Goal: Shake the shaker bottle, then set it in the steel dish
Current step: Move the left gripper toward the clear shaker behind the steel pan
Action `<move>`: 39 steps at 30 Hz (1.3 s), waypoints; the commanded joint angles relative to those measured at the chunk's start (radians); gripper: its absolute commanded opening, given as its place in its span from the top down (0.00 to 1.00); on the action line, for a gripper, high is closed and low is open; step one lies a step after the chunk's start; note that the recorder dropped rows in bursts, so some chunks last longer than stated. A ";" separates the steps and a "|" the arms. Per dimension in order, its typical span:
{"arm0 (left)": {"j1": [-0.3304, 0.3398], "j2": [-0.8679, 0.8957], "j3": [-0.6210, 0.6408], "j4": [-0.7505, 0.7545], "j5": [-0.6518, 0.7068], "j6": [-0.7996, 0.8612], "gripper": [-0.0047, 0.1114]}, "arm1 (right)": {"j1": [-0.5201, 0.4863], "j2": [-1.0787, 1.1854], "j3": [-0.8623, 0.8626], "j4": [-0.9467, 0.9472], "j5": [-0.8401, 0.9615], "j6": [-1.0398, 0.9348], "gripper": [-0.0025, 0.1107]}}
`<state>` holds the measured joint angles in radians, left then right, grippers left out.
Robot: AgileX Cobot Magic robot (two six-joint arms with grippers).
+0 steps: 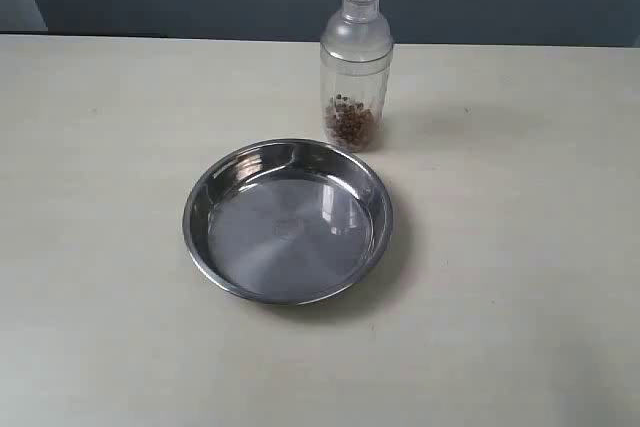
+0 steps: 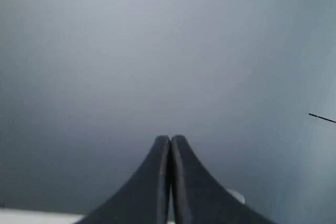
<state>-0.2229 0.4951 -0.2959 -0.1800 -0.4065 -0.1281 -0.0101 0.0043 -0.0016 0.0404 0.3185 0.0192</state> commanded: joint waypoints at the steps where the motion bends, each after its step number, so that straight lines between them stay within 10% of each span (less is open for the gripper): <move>1: -0.039 0.340 -0.124 0.320 -0.248 -0.038 0.96 | 0.001 -0.004 0.002 0.000 -0.012 0.001 0.99; 15: -0.039 0.909 -0.329 0.537 -0.379 -0.291 0.70 | 0.001 -0.004 0.002 0.000 -0.012 0.001 0.99; 22: -0.037 1.030 -0.367 0.739 -0.603 -0.283 0.05 | 0.001 -0.004 0.002 0.000 -0.012 0.001 0.99; 30: -0.037 1.349 -0.585 0.813 -0.788 -0.318 0.05 | 0.001 -0.004 0.002 0.000 -0.012 0.001 0.99; 39: -0.037 1.610 -0.936 0.881 -0.694 -0.445 0.05 | 0.001 -0.004 0.002 0.000 -0.012 0.001 0.99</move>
<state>-0.2584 2.0686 -1.1783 0.6896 -1.1317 -0.5569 -0.0101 0.0043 -0.0016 0.0404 0.3185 0.0192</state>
